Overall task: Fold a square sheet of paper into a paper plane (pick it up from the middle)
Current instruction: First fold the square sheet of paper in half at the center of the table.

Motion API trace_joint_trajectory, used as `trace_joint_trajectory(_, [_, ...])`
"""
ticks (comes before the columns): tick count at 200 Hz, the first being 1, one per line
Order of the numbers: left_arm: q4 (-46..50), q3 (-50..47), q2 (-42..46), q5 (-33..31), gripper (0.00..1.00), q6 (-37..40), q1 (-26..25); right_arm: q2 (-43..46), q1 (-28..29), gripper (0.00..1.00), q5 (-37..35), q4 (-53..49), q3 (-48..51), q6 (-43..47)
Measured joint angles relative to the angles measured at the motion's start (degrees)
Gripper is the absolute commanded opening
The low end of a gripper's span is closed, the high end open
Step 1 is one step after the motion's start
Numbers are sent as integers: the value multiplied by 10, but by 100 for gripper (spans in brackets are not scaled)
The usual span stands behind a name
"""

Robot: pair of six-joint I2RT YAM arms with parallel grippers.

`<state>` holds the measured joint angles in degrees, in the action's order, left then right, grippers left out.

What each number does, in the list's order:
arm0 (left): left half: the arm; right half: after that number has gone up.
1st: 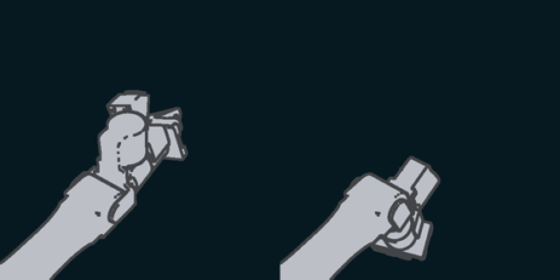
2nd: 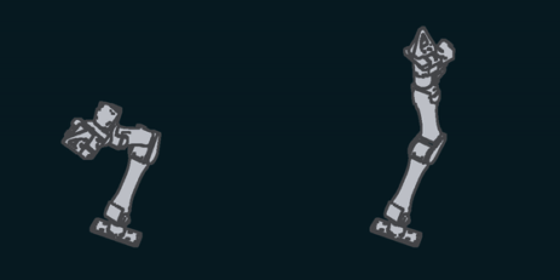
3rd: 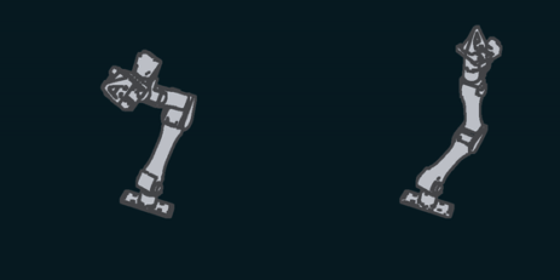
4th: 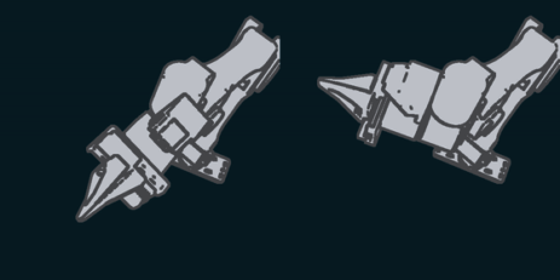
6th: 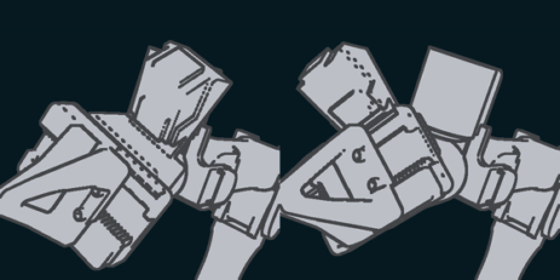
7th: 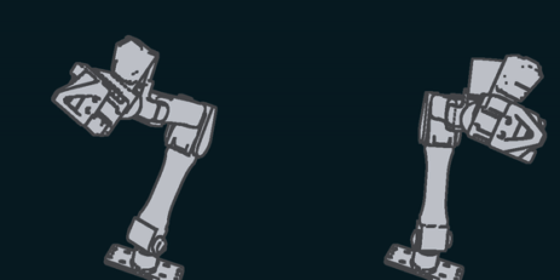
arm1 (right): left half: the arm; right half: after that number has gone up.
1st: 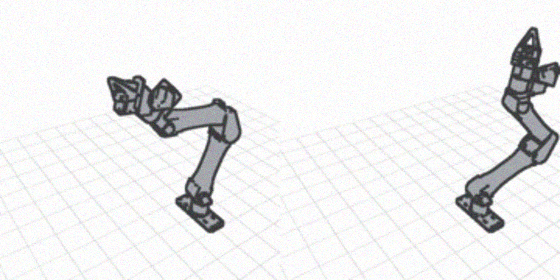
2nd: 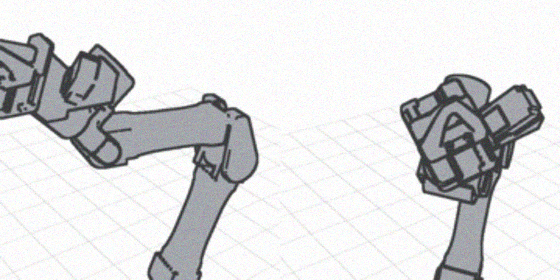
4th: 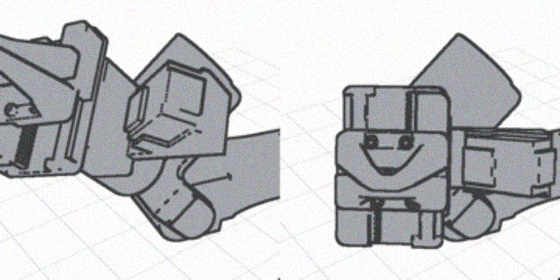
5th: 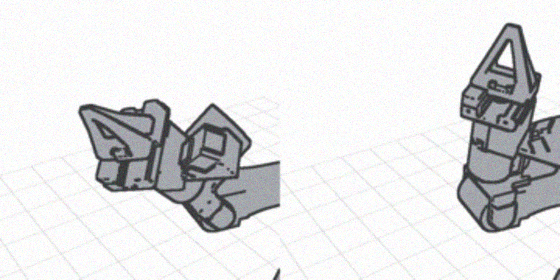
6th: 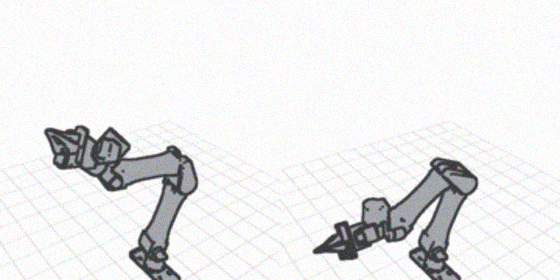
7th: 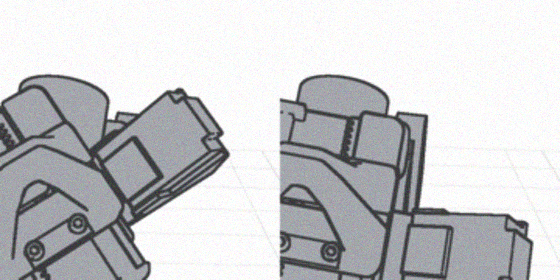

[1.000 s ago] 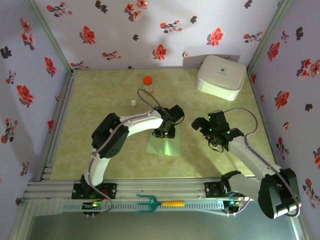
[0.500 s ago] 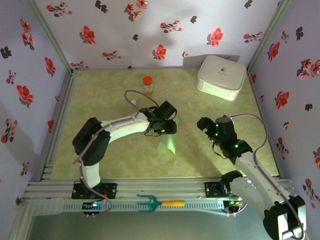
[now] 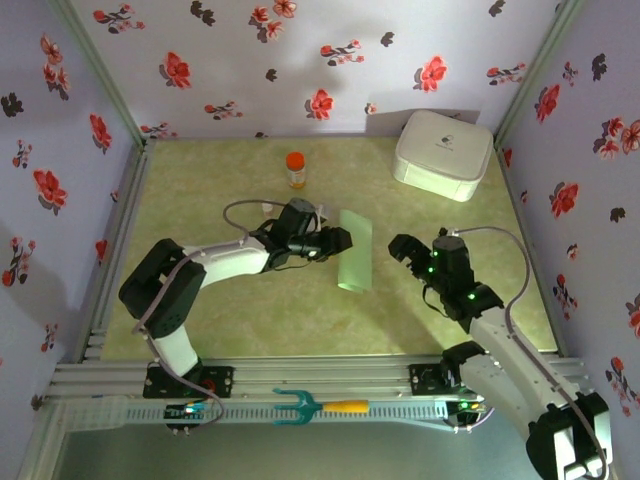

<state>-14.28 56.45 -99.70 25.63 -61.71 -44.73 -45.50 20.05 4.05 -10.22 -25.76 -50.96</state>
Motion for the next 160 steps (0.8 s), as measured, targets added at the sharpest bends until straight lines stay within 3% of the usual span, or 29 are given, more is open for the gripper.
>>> trace_joint_trajectory(77, [-24,-37,-46,14,40,-27,2,-91,0,89,93,45,-5,0])
trace_joint_trajectory(123, [51,-25,-48,-7,43,4,0,-122,0,88,137,92,-5,-7])
trace_joint_trajectory(160, [98,-7,-48,-37,52,27,-6,-124,0,89,142,103,-5,-7])
